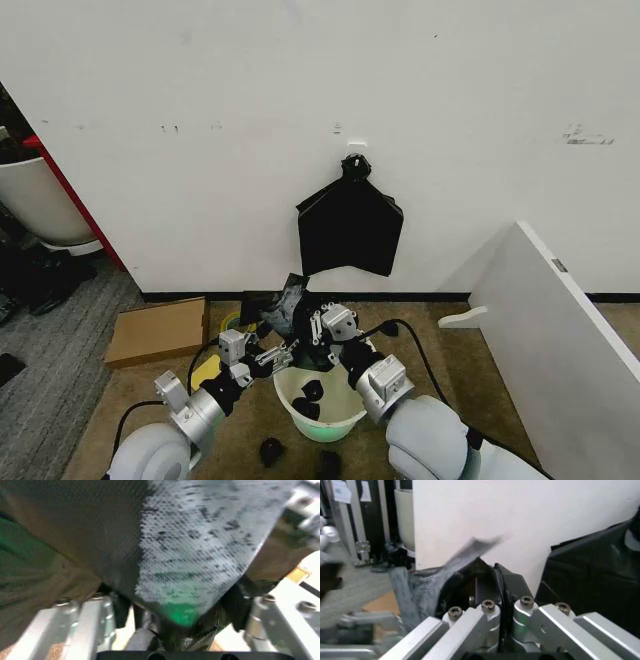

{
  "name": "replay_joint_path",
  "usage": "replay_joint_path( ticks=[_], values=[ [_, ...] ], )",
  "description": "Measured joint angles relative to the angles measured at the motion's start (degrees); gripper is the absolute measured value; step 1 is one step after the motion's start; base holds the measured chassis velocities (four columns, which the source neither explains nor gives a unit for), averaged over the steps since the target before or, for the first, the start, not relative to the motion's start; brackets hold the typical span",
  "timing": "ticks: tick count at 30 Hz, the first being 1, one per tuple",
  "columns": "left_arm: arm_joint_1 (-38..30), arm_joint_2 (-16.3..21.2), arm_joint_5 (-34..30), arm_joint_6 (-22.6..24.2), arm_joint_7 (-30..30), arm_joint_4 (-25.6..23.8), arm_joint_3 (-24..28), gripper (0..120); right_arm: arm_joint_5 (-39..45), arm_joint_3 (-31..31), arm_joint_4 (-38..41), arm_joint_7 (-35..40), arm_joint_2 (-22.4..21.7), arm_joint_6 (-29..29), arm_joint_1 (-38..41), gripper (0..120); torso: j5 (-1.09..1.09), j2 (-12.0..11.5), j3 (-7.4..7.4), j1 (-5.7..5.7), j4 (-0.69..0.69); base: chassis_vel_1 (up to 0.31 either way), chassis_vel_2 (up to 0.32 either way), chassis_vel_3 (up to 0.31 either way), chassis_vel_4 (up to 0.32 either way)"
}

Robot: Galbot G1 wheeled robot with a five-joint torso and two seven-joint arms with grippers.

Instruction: Place the garbage bag over the trash bin.

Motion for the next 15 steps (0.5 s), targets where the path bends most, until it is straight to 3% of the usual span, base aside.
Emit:
replay_joint_path(
  ticks=[9,15],
  values=[
    [-0.2,-2.0,0.7,0.1,-0.4,2.0,-0.2,20,2.9,0.7,1.9,0.5,0.3,0.5,-0.3,0,0.00,0.0,0.00,0.00,0.01,0.000,0.000,0.000,0.000],
    [-0.4,-0.9,-0.6,-0.2,-0.6,2.2,-3.1,0,4.2,2.7,2.6,3.3,-0.9,-0.6,-0.8,0,0.00,0.0,0.00,0.00,0.00,0.000,0.000,0.000,0.000]
  ],
)
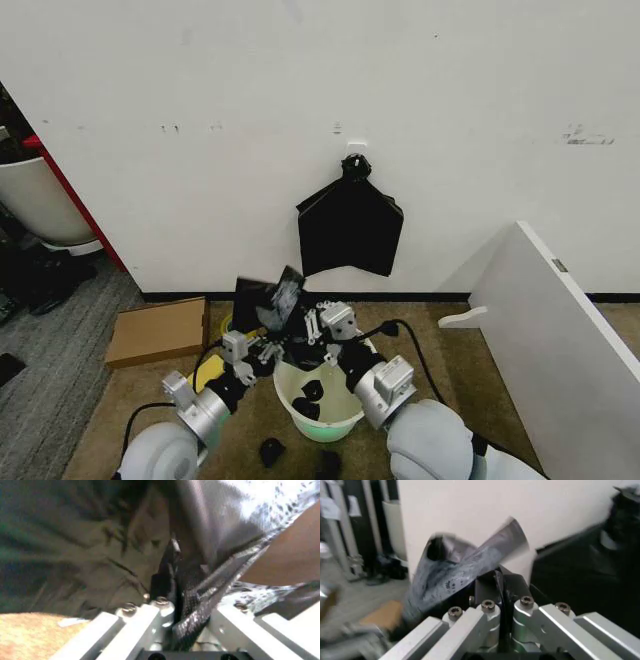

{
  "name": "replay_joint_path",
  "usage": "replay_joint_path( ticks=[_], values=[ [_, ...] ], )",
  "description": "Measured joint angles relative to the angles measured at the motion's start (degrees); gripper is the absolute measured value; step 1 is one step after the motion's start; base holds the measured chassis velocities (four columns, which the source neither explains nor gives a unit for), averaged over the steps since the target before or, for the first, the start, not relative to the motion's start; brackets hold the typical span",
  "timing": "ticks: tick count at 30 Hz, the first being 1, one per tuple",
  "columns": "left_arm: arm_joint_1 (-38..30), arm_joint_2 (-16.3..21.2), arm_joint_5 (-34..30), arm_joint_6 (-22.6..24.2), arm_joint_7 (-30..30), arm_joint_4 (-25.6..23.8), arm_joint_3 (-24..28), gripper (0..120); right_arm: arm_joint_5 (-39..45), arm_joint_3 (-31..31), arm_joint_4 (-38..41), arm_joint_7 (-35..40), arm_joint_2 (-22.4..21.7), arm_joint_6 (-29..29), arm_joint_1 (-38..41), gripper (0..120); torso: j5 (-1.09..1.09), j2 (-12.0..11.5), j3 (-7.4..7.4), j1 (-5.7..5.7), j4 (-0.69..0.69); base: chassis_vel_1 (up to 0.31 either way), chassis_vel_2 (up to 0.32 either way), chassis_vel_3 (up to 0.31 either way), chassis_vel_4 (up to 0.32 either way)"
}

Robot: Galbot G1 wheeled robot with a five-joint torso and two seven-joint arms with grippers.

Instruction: Place the garbage bag over the trash bin.

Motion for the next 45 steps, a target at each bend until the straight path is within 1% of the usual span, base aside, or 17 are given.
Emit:
replay_joint_path(
  ticks=[6,11,12,14,19,23,26,28,29,32,35,36,38,39,42,43,45],
  values=[
    [0.8,1.2,-0.9,-0.3,0.2,-0.9,-1.2,0,-1.0,1.2,-0.8,0.7,-1.6,-0.2,-0.8,0,0.00,0.0,0.00,0.00,-0.01,0.000,0.000,0.000,0.000],
    [1.9,1.3,-1.0,-0.6,0.4,-2.0,-1.7,0,-6.9,2.9,-5.1,-1.7,-2.6,2.1,-0.4,0,0.01,0.0,0.00,0.00,0.00,0.000,0.000,0.000,0.000],
    [2.1,1.0,-1.5,-0.8,0.4,-2.5,-1.8,0,-9.5,3.6,-7.1,-2.7,-3.0,3.5,0.0,0,0.01,0.0,0.00,0.00,0.00,0.000,0.000,0.000,0.000],
    [2.2,0.7,-1.9,-0.8,0.3,-2.7,-1.9,0,-10.4,3.9,-7.8,-3.0,-3.1,4.0,0.1,0,0.00,0.0,0.00,0.00,0.00,0.000,0.000,0.000,0.000],
    [1.5,-1.4,-5.0,-0.9,-0.4,-3.1,-2.4,0,-14.8,5.0,-11.4,-4.5,-3.5,7.2,0.4,0,0.00,0.0,0.00,0.00,0.00,0.000,0.000,0.000,0.000],
    [1.0,-2.6,-6.1,-1.0,-0.7,-3.0,-2.5,0,-15.8,4.9,-11.8,-5.2,-3.5,8.5,0.1,0,0.00,0.0,0.00,0.00,-0.01,0.000,0.000,0.000,0.000],
    [1.0,-3.3,-6.3,-1.3,-0.4,-2.4,-2.3,0,-15.6,4.3,-10.7,-5.7,-3.4,9.0,-0.3,0,0.00,0.0,0.00,0.00,0.00,0.000,0.000,0.000,0.000],
    [1.0,-3.7,-6.2,-1.4,-0.1,-1.9,-2.0,8,-15.3,3.9,-9.3,-6.2,-3.3,9.3,-0.6,0,0.00,0.0,0.00,0.00,0.00,0.000,0.000,0.000,0.000],
    [1.0,-3.7,-6.2,-1.4,-0.1,-1.9,-2.0,8,-15.3,3.9,-9.3,-6.2,-3.3,9.3,-0.6,0,0.00,0.0,0.00,0.00,0.00,0.000,0.000,0.000,0.000],
    [0.9,-3.7,-6.1,-1.4,0.2,-1.6,-1.8,20,-15.3,3.2,-7.0,-6.7,-3.4,9.5,-1.7,0,0.00,0.0,0.00,0.00,0.00,0.000,0.000,0.000,0.000],
    [0.8,-3.6,-5.9,-1.4,0.2,-1.5,-1.6,29,-15.5,2.9,-5.6,-7.1,-3.5,9.6,-2.3,0,0.00,0.0,0.00,0.00,0.00,0.000,0.000,0.000,0.000],
    [0.8,-3.6,-5.9,-1.4,0.2,-1.5,-1.6,29,-15.5,2.9,-5.6,-7.1,-3.5,9.6,-2.3,0,0.00,0.0,0.00,0.00,0.00,0.000,0.000,0.000,0.000],
    [0.6,-3.4,-5.8,-1.3,0.2,-1.5,-1.6,34,-16.0,2.7,-4.5,-7.5,-3.6,9.8,-2.8,0,0.00,0.0,0.00,0.00,0.00,0.000,0.000,0.000,0.000],
    [0.6,-3.3,-5.8,-1.2,0.2,-1.5,-1.6,31,-16.3,2.6,-3.9,-7.9,-3.7,10.0,-3.1,0,0.00,0.0,0.00,0.00,-0.01,0.000,0.000,0.000,0.000],
    [0.6,-3.5,-5.6,-0.7,0.2,-1.5,-1.6,16,-16.9,2.6,-2.7,-8.3,-4.2,10.5,-3.6,0,0.00,0.0,0.00,0.00,0.00,0.000,0.000,0.000,0.000],
    [0.6,-3.5,-5.6,-0.7,0.2,-1.5,-1.6,16,-16.9,2.6,-2.7,-8.3,-4.2,10.5,-3.6,0,0.00,0.0,0.00,0.00,0.00,0.000,0.000,0.000,0.000],
    [0.6,-3.7,-5.6,-0.5,0.1,-1.5,-1.6,10,-16.8,2.7,-2.7,-8.3,-4.4,10.7,-3.6,0,0.00,0.0,0.00,0.00,0.00,0.000,0.000,0.000,0.000]
  ],
)
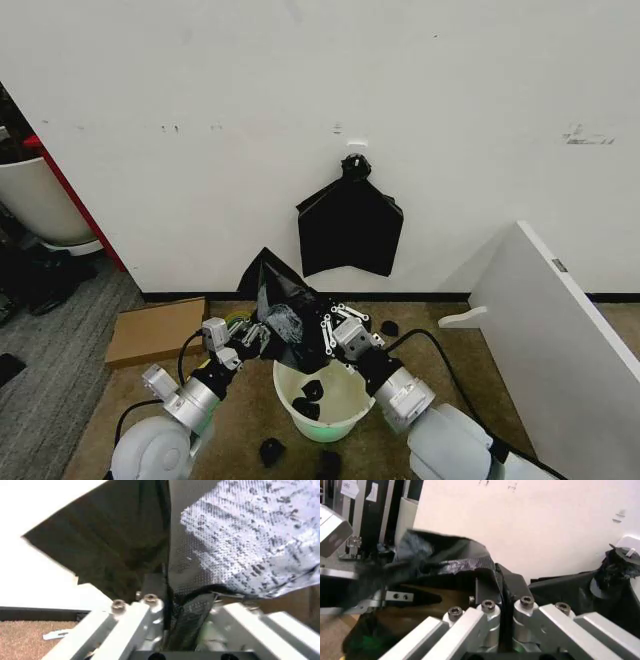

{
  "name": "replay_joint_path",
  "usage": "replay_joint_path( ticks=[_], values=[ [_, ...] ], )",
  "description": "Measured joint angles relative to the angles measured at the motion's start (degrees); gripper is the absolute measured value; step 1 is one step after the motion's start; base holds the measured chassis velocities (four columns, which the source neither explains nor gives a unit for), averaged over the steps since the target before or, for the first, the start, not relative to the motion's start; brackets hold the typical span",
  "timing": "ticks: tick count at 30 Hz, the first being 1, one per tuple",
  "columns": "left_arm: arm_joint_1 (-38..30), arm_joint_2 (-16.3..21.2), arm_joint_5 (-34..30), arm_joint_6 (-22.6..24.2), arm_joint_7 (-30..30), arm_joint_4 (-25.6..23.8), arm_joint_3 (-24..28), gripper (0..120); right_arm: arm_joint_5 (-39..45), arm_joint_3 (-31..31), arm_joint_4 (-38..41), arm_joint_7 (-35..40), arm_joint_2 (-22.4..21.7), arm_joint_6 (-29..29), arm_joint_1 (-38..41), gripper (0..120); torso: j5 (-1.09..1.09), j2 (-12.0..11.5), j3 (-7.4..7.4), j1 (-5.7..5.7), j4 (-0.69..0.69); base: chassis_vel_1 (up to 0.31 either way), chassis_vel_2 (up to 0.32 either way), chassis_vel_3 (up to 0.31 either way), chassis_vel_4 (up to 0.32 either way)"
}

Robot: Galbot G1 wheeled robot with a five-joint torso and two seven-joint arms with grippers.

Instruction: Place the garbage bag over the trash bin.

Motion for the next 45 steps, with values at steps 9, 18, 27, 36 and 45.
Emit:
replay_joint_path(
  ticks=[9,18,27,36,45],
  values=[
    [-0.2,-1.2,0.6,0.2,-1.8,0.9,-0.9,0,2.1,0.6,-1.0,0.1,-1.2,-0.1,0.5,0,0.00,0.0,0.00,0.00,0.00,0.000,0.000,0.000,0.000],
    [-0.1,-1.6,0.1,0.4,-4.7,1.1,-4.2,0,3.8,3.2,-9.4,-0.7,-2.5,4.0,1.8,0,0.00,0.0,0.00,0.00,0.00,0.000,0.000,0.000,0.000],
    [-2.3,-0.2,1.0,1.7,-10.0,4.2,-5.8,0,7.2,4.2,-3.1,10.5,-3.2,-4.8,0.0,0,-0.01,0.0,0.00,0.00,0.00,0.000,0.000,0.000,0.000],
    [-4.7,1.3,0.0,1.8,-11.2,6.8,-8.5,0,6.8,8.0,-0.8,14.1,-5.5,-9.7,-2.1,0,-0.01,0.0,0.00,0.00,0.00,0.000,0.000,0.000,0.000],
    [-3.6,2.7,-2.4,0.9,-8.9,6.6,-9.5,0,8.6,9.0,-3.5,9.3,-4.6,-1.9,-1.0,0,-0.01,0.0,0.01,0.00,0.01,0.000,0.000,0.000,0.000]
  ],
)
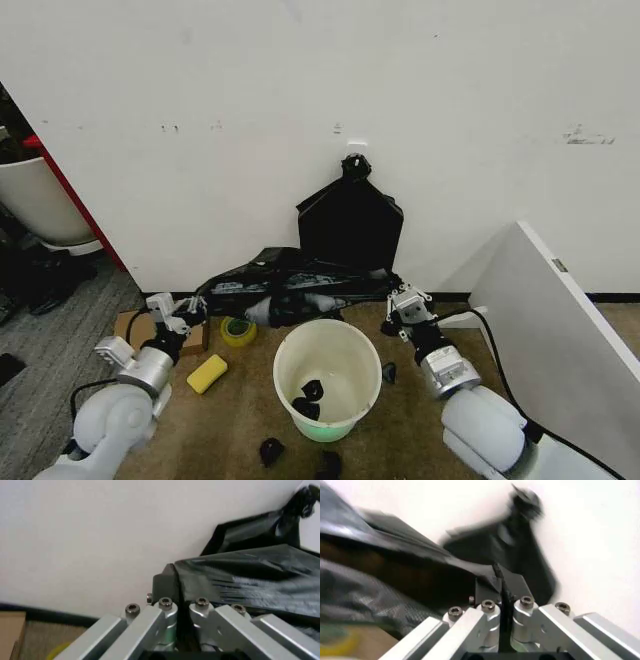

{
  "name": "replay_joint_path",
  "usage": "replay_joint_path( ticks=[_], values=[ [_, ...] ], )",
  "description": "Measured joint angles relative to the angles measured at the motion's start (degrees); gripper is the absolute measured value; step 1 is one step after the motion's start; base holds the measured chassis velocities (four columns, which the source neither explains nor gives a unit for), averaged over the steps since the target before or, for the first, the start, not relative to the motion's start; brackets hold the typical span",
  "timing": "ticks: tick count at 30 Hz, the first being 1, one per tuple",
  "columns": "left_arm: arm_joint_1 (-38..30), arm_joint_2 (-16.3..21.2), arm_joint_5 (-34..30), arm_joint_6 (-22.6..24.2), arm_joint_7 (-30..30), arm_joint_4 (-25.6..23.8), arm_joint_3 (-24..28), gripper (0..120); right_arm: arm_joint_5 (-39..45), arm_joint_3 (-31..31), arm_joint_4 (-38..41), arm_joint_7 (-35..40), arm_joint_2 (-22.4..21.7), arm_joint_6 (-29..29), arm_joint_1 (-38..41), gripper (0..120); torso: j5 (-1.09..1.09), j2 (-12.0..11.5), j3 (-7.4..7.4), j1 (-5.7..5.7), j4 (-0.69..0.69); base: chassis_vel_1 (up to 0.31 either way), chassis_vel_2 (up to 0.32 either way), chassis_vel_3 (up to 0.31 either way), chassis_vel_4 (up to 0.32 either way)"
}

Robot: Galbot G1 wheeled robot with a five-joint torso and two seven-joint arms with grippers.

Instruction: Place the garbage bag over the trash bin.

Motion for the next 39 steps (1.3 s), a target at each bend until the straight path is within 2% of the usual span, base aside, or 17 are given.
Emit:
replay_joint_path(
  ticks=[5,7,8,9,12,17,19,23,25,27,30,31,35,37,39],
  values=[
    [1.5,-1.0,3.3,-0.8,3.6,-2.2,2.4,0,1.3,-1.3,0.9,-6.2,1.4,5.2,0.9,0,-0.02,0.0,0.00,0.00,0.00,0.000,0.000,0.000,0.000],
    [1.8,-1.6,6.5,-1.4,4.9,-2.5,3.1,0,2.0,-1.5,2.3,-7.5,1.7,5.3,1.5,0,0.04,0.0,-0.01,0.00,-0.01,0.000,0.000,0.000,0.000],
    [1.9,-1.8,10.0,-2.3,6.3,-2.1,3.4,3,2.4,-1.4,3.2,-7.6,1.7,4.9,1.7,0,0.03,0.0,-0.01,0.00,-0.01,0.000,0.000,0.000,0.000],
    [1.9,-1.8,10.0,-2.3,6.3,-2.1,3.4,3,2.4,-1.4,3.2,-7.6,1.7,4.9,1.7,0,0.03,0.0,-0.01,0.00,-0.01,0.000,0.000,0.000,0.000],
    [2.8,-1.2,19.1,-5.3,9.7,-0.2,3.9,16,4.0,-0.7,6.2,-5.8,0.6,1.5,1.7,0,0.01,0.0,-0.01,0.00,-0.01,0.000,0.000,0.000,0.000],
    [4.1,-0.4,28.6,-7.8,14.8,2.0,3.6,30,5.6,-0.1,8.7,-2.6,0.1,-2.0,1.8,0,0.01,0.0,-0.01,-0.01,-0.01,0.000,0.000,0.000,0.000],
    [4.4,-0.7,33.2,-9.0,16.3,3.1,3.3,41,6.1,0.2,9.2,-1.5,0.3,-2.7,2.4,0,0.01,0.0,-0.01,0.00,-0.01,0.000,0.000,0.000,0.000],
    [4.7,-1.7,35.2,-10.1,18.0,3.6,3.4,57,6.3,1.5,8.8,-1.0,1.1,-3.1,3.6,0,0.01,0.0,-0.01,0.00,0.00,0.000,0.000,0.000,0.000],
    [4.7,-1.9,35.3,-10.5,18.8,3.7,3.4,61,6.3,1.8,8.5,-1.0,1.2,-3.1,3.8,0,0.00,0.0,-0.01,0.00,-0.01,0.000,0.000,0.000,0.000],
    [4.5,-2.1,35.6,-12.3,23.1,3.9,2.7,69,5.9,2.6,7.4,-1.9,1.4,-2.2,4.0,0,0.01,0.0,-0.01,0.00,-0.01,0.000,0.000,0.000,0.000],
    [3.7,-2.1,35.8,-16.8,33.1,4.4,1.5,82,5.3,3.1,6.6,-3.3,1.6,-0.8,4.1,0,0.01,0.0,0.00,0.00,-0.01,0.000,0.000,0.000,0.000],
    [3.7,-2.1,35.8,-16.8,33.1,4.4,1.5,82,5.3,3.1,6.6,-3.3,1.6,-0.8,4.1,0,0.01,0.0,0.00,0.00,-0.01,0.000,0.000,0.000,0.000],
    [1.9,-1.9,35.1,-20.3,47.3,5.1,0.6,97,5.2,2.6,7.2,-4.3,2.0,-0.4,3.8,0,0.01,0.0,-0.01,0.00,-0.01,0.000,0.000,0.000,0.000],
    [0.9,-1.7,35.9,-21.0,52.1,5.9,0.1,100,5.1,2.5,7.3,-4.6,2.2,-0.4,4.1,0,0.01,0.0,-0.01,0.00,-0.01,0.000,0.000,0.000,0.000],
    [0.5,-1.5,36.7,-21.4,53.3,6.4,-0.1,100,5.1,2.5,7.2,-4.7,2.3,-0.4,4.3,0,0.01,0.0,-0.01,0.00,-0.01,0.000,0.000,0.000,0.000]
  ],
)
